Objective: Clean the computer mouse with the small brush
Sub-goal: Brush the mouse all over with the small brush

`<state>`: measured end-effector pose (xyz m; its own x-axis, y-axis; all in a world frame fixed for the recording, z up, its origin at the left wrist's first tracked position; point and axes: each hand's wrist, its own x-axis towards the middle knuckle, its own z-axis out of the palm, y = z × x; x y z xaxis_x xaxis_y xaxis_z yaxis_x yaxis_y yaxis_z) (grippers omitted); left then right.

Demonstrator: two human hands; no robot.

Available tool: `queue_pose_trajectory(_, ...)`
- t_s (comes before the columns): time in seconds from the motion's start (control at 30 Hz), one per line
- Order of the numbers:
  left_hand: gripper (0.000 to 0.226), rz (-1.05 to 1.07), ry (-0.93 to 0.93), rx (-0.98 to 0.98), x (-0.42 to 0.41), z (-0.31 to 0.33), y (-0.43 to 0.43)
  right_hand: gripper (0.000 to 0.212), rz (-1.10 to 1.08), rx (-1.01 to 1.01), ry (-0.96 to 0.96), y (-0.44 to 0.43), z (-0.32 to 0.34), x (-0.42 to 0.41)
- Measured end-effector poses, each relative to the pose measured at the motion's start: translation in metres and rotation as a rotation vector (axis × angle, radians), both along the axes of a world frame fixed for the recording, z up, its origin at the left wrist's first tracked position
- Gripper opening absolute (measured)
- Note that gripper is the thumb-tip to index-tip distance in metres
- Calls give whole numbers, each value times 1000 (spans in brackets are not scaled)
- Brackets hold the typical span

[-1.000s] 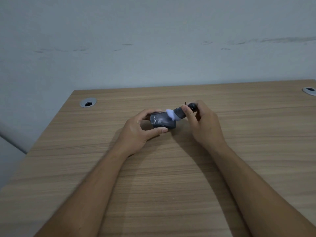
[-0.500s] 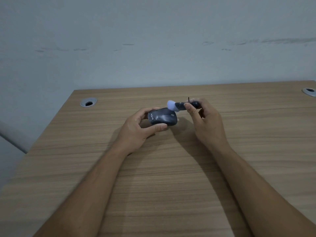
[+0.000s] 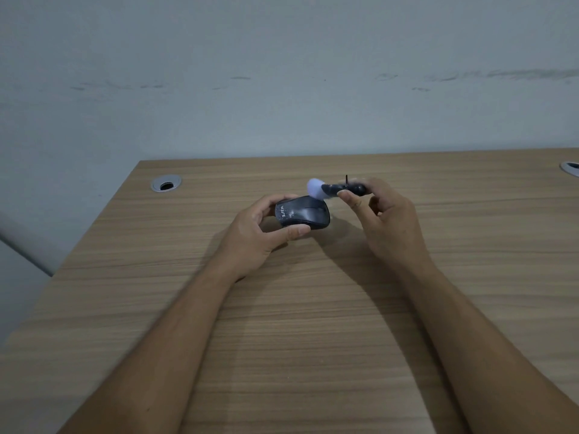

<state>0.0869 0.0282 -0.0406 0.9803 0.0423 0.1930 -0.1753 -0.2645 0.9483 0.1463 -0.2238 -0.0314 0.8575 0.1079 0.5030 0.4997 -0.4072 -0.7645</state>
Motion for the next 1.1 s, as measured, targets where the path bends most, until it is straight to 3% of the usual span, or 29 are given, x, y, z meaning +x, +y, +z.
queue_pose_trajectory(0.27, 58, 19, 48, -47, 2, 0, 3, 17, 111, -80, 30, -11, 5, -2)
queue_pose_trajectory(0.47, 56, -13, 23, -18, 0, 0, 2, 21, 28, -50, -3, -7, 5, 0)
queue_pose_trajectory(0.67, 60, 10, 42, -15, 0, 0, 2, 18, 154, -104, 26, -11, 7, -4)
queue_pose_trajectory(0.87, 56, -10, 44, 100, -4, 4, -3, 18, 56, -63, -8, 0, 5, -5)
queue_pose_trajectory(1.0, 53, -4, 44, 186, -7, 6, -6, 12, 147, -109, -40, 12, 9, -17)
queue_pose_trajectory(1.1, 48, 23, 38, 157, -7, 6, -6, 22, 95, -174, -111, 13, 14, -16)
